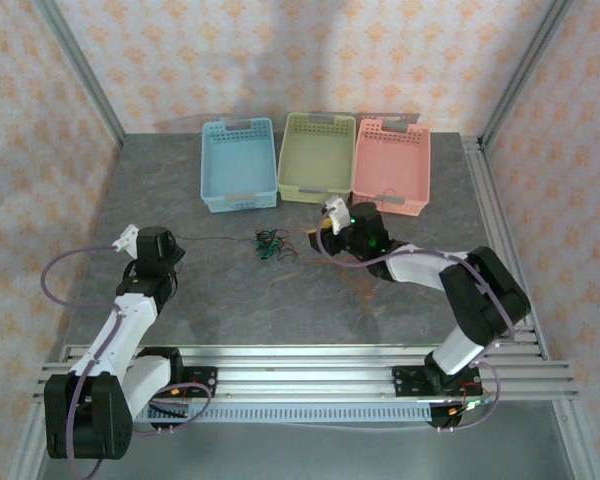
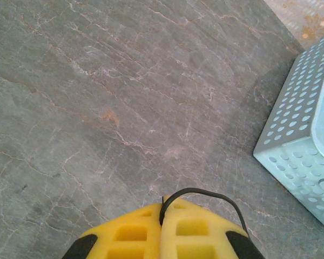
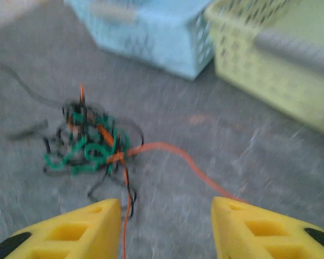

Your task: Untangle the cables

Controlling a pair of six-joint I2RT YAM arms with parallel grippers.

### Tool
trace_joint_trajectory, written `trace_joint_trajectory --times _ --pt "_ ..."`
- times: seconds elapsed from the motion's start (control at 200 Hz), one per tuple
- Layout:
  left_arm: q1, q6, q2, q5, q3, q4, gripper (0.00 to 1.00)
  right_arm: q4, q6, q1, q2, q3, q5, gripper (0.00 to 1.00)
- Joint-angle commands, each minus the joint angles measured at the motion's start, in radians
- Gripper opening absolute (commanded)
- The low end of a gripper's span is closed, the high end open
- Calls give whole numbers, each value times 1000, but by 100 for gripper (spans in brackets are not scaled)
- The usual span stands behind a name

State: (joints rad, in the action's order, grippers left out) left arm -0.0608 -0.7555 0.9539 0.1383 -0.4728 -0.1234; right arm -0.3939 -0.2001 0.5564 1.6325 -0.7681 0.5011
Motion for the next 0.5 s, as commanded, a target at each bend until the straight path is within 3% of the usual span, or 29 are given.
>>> trace_joint_trajectory --times 0.0,0.185,0.385,0.49 --pt "-10 2 5 6 -6 -4 0 226 -135 20 63 -60 48 50" --pt "-10 2 6 3 -6 -2 0 375 -223 69 157 -140 2 52" --pt "-10 4 8 1 -6 1 0 377 -228 74 172 -145 -32 53" --pt "-10 4 13 -3 -7 1 0 379 -231 74 177 -148 -45 48"
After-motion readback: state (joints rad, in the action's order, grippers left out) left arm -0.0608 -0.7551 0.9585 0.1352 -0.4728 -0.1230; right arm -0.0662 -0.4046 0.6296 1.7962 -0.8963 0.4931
